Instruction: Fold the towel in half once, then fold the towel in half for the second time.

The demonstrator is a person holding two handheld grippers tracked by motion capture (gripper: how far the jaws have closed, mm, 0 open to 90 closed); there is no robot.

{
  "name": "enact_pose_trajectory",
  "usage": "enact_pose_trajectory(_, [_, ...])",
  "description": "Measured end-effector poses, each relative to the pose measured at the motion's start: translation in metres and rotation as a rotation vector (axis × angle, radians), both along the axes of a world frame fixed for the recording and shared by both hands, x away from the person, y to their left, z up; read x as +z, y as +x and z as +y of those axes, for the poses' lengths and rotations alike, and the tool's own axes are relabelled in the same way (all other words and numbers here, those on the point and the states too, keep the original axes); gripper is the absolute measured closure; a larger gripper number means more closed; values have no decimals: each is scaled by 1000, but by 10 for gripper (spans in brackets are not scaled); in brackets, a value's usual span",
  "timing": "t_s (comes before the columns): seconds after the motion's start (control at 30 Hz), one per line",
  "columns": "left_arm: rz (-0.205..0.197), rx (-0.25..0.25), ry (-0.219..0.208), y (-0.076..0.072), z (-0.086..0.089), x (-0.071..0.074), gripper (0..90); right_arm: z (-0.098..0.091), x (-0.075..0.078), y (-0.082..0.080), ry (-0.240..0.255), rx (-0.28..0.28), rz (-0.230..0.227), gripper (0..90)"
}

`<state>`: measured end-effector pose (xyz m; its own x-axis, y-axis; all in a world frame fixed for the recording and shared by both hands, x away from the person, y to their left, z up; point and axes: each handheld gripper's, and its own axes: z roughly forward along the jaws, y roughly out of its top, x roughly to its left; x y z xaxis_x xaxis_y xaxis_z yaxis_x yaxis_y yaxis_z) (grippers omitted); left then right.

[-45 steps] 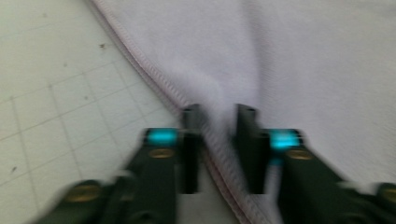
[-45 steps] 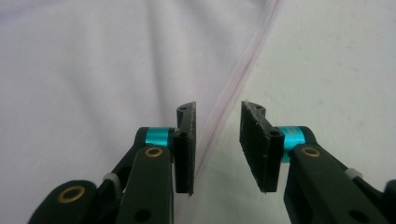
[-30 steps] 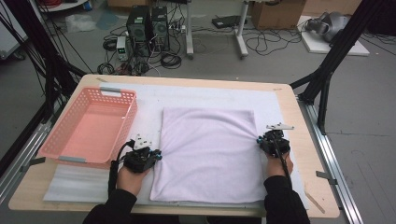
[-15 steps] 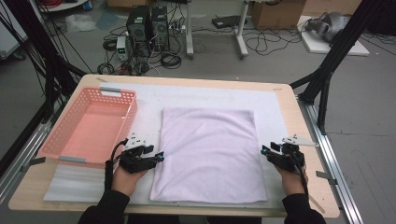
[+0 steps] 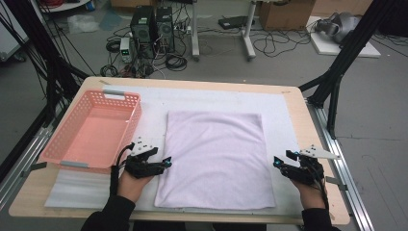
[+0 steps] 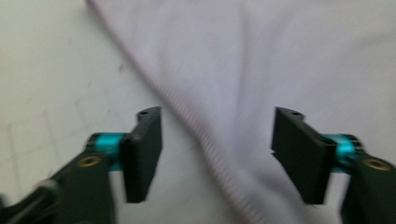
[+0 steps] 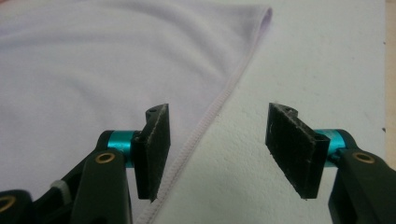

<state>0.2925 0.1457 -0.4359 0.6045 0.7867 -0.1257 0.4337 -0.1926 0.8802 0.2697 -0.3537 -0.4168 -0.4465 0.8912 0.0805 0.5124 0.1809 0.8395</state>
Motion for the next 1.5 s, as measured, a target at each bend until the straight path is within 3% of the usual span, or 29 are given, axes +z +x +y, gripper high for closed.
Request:
enact_pose_trajectory(0.03, [-41,6,-23,-1,-2,5,228,-1,1,0,8,15,-10,329])
enact_pose_trajectory(0.1, [-60,1,-40,-2,-2,7,147,-1,2,-1,25,46,-38,265])
enact_pose_trajectory(0.13, [-91,-47,-90,-5,-3,10,147,-1,2,-1,30,85,-58,235])
enact_pose_trajectory(0.17, [-105,-59,-106,-5,-3,11,148,0,2,-2,22,101,-71,220])
enact_pose_trajectory(0.3, [-110,-78,-150,-6,-1,12,148,5,5,-1,22,108,-107,185])
enact_pose_trajectory(0.37, [-124,-87,-148,-8,1,12,153,8,7,-3,23,97,-122,170])
enact_pose_trajectory(0.53, [-117,-84,-131,-7,1,11,162,6,5,-3,3,80,-113,169])
enact_pose_trajectory(0.93, [-79,-70,-144,1,0,9,158,11,3,1,-2,89,-98,170])
enact_pose_trajectory(1.17, [-89,-61,-145,8,0,18,161,10,2,3,-5,91,-89,170])
enact_pose_trajectory(1.43, [-32,-47,-118,45,-11,39,177,5,1,6,14,88,-76,170])
enact_pose_trajectory(1.5, [-26,-30,-132,56,-14,43,177,4,1,8,15,81,-76,170])
